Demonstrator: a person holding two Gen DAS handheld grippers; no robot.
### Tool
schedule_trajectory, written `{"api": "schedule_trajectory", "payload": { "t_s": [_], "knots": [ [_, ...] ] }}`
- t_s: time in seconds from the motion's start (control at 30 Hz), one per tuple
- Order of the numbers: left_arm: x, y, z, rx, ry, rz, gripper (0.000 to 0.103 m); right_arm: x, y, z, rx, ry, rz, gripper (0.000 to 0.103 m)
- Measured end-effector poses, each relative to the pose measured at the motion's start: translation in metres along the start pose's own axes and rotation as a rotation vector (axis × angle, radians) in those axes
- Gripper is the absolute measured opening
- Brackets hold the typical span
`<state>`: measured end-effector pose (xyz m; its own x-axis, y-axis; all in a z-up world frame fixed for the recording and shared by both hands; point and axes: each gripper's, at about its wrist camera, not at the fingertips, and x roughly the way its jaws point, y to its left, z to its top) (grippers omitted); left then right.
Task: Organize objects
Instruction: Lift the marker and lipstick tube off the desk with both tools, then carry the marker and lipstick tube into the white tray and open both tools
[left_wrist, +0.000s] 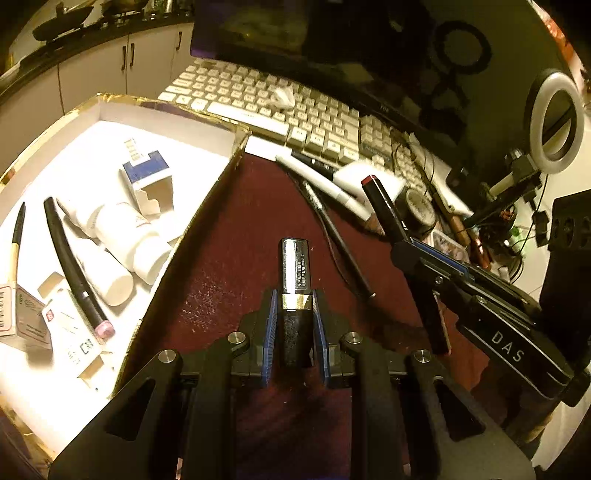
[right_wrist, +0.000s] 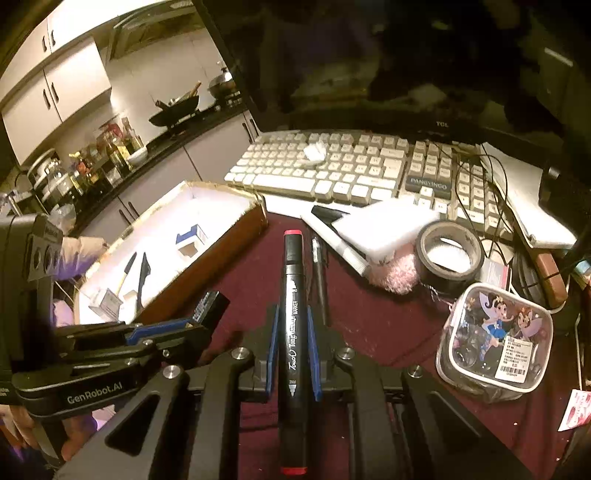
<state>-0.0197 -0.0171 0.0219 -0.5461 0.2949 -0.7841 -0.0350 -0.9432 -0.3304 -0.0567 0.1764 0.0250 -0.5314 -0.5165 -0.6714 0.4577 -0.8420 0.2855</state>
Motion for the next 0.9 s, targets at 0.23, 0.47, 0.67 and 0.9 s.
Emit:
{"api": "schedule_trajectory", "payload": {
  "t_s": [0.23,0.47,0.67,0.9],
  "knots": [
    [-0.018,0.012,0.004,-0.034,-0.042,-0.01,0.018,-0.003,0.011,0.009,0.012,-0.034,0.025,0.013],
    [-0.043,0.03,0.01,-0.073,-0.096,-0.001,0.018,0.005,0.03,0.016,0.009,-0.036,0.095,0.013],
    [-0.08,0.061,0.015,-0.136,-0.181,0.066,0.018,0.02,0.057,0.025,0.001,-0.031,0.2,0.013],
    [-0.121,0.113,0.01,-0.242,-0.264,0.157,0.018,0.046,0.1,0.032,-0.042,-0.001,0.296,0.013]
  ]
}}
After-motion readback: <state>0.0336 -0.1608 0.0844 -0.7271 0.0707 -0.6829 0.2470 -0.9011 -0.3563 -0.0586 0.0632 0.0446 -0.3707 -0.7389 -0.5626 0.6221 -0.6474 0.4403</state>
